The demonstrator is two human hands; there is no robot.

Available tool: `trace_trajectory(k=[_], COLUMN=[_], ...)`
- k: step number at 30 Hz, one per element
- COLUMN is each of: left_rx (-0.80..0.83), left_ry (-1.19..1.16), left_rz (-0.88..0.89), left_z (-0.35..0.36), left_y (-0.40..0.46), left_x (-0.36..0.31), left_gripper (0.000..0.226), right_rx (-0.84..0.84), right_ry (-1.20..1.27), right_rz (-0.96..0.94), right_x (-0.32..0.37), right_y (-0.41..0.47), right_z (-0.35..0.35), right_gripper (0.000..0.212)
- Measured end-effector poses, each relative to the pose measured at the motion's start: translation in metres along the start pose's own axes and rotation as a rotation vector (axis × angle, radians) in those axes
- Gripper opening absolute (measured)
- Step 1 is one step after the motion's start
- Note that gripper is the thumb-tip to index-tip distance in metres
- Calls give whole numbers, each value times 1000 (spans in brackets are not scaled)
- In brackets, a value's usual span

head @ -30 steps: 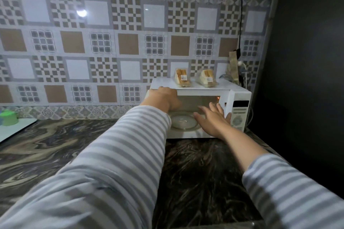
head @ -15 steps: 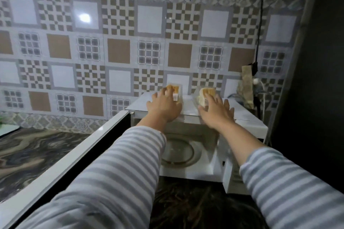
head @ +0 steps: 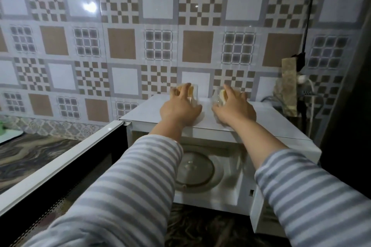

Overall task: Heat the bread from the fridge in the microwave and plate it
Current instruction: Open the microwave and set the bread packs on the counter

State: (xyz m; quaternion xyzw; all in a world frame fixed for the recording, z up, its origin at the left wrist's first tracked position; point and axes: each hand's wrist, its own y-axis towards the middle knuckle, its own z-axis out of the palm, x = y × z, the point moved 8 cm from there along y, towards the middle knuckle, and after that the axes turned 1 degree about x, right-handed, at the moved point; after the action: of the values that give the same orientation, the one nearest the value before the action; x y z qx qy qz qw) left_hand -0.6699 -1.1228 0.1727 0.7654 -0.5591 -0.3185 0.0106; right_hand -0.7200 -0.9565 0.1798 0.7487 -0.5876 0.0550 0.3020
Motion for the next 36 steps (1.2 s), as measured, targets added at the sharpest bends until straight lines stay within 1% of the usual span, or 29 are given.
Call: trace_trajectory(k=[7, 10, 15, 19, 24, 29, 32, 36], left_rx=[-44, -71, -130, -159, -203, -245, -217, -140], left_ry=[63, 15, -90, -124, -192, -202, -214, -206], left_rz=[-45, -69, -80, -30, 64, 102, 114, 91], left_z=[1, -4, -20, -32, -44, -49, -40, -12], left_y=[-5, -8, -30, -64, -129, -203, -243, -288], left_x=[2, 3, 6, 3, -1, 6, 11, 21], left_gripper=[66, 63, 64, 71, 70, 66, 69, 73], right_rx=[15, 15, 19, -32, -70, -130, -127, -57], right_ry=[-28, -9, 101, 107, 116, 93, 102, 81], right_rz=[25, 38, 45, 42, 45, 26, 39, 127], right_x=[-2, -1, 2, 5, 11, 6, -9, -41], right_y=[2, 0, -14, -54, -122, -199, -241, -288], right_z=[6, 3, -11, -26, -45, -54, -49, -29], right_gripper=[69, 69, 70, 68, 70, 71, 69, 70])
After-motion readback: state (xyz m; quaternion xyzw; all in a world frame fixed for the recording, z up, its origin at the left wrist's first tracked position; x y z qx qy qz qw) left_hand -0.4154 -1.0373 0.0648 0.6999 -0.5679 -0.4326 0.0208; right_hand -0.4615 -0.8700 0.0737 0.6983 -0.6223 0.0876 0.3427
